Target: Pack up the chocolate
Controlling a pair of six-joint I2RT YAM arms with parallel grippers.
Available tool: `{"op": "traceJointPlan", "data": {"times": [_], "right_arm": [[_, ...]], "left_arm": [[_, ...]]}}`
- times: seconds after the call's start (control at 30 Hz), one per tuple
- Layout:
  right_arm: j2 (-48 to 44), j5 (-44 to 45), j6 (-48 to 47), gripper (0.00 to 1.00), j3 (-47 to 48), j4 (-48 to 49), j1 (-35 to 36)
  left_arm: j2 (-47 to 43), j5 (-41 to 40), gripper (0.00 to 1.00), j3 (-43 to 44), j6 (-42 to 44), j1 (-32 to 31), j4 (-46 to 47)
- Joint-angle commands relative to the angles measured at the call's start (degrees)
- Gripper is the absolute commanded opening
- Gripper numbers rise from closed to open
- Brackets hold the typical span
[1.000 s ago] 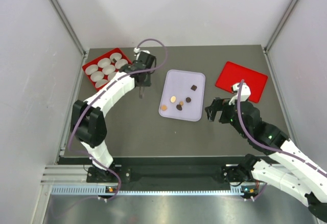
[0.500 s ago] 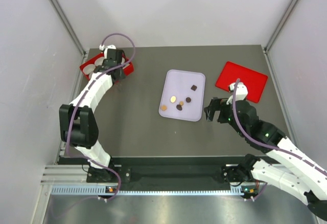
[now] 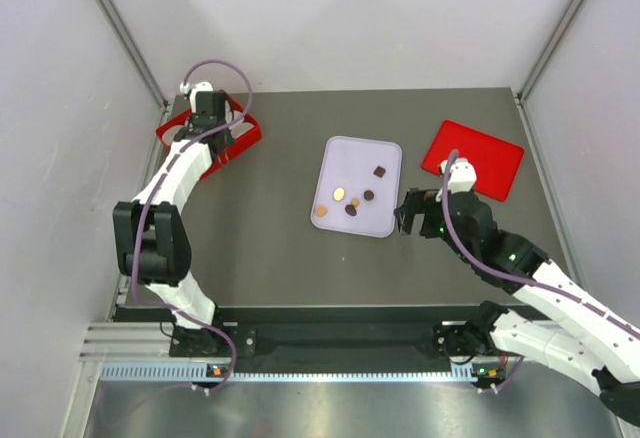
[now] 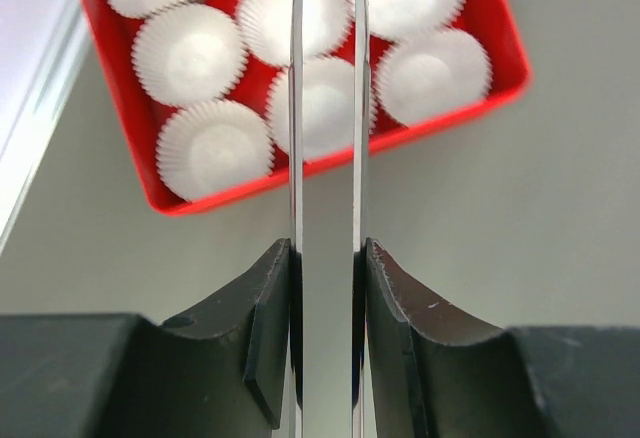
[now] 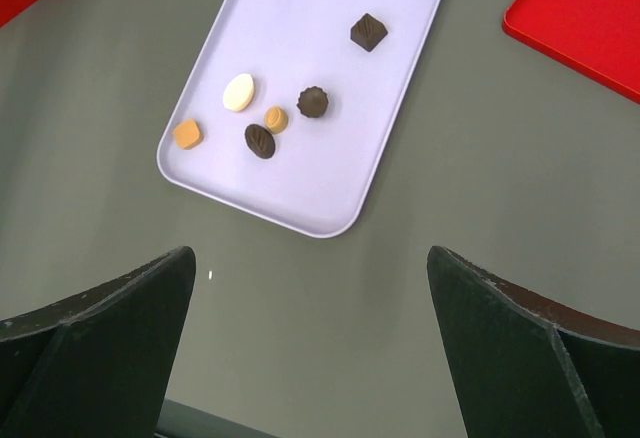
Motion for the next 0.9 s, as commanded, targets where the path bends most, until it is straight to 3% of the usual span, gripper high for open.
{"op": "traceJointPlan", "data": {"times": [0.0,0.87], "right_arm": [[0.10,0.66,-1.23,1.00,0.49,3.52,0.16],[5.82,1.71,-3.16,1.00,0.31,6.95,0.25]], "left_arm": [[2.01,0.45,0.31,2.39,0.85,2.28,5.88],[18.62,-0.08,0.33,13.46,4.54,8.00,9.67]]}}
